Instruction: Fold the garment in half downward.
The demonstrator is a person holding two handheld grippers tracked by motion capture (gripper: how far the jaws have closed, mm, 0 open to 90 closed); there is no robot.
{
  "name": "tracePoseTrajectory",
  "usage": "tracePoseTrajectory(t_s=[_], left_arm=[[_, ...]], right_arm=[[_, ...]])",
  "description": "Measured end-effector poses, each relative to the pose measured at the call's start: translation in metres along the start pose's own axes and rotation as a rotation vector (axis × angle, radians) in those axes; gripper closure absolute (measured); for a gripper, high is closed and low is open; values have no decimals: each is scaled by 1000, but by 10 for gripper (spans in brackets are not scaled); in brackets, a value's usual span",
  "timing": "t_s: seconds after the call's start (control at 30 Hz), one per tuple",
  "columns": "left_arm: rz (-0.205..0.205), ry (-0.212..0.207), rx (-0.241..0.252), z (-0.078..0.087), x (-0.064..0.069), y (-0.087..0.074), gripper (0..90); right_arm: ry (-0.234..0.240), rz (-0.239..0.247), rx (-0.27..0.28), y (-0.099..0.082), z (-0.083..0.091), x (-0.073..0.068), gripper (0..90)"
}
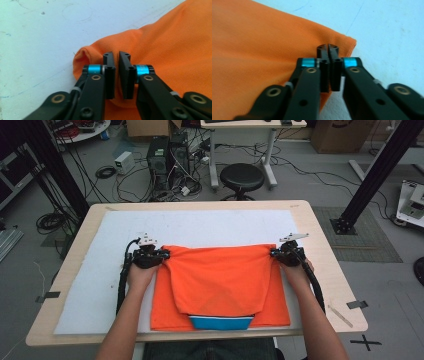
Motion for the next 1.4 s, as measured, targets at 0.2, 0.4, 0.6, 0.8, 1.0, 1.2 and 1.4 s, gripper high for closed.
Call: tracePoseTrajectory(t_s=[0.2,0.4,0.6,0.8,1.0,1.2,1.4], left_arm=[[-1,45,35,13,3,6,504],[-18,56,109,34,9,6,408],[5,42,132,43,9,1,400],[20,47,168,55,7,3,396],[32,56,157,54,4,-2,385],[35,52,152,53,4,-4,367],[24,47,149,53,5,-4,336]], right_arm=[[-8,-37,72,10,12,4,692],[18,-50,49,13,5,2,637],[33,-11,-20,10,-4,-10,891],[-36,-4,93,28,6,-6,900],[-43,4,6,16,-6,-5,900],[-48,14,23,16,1,-8,760],[-1,-28,79,14,24,-7,533]])
Point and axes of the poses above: each handheld gripper's, and its own axes: z roughly backward along the jaws, y roughly out of its top, x roughly to its right, the point moved 6 cm from there along -z, roughly forward along the jaws, and after that the axes turned 4 degrees about z, right-handed, at the moved point
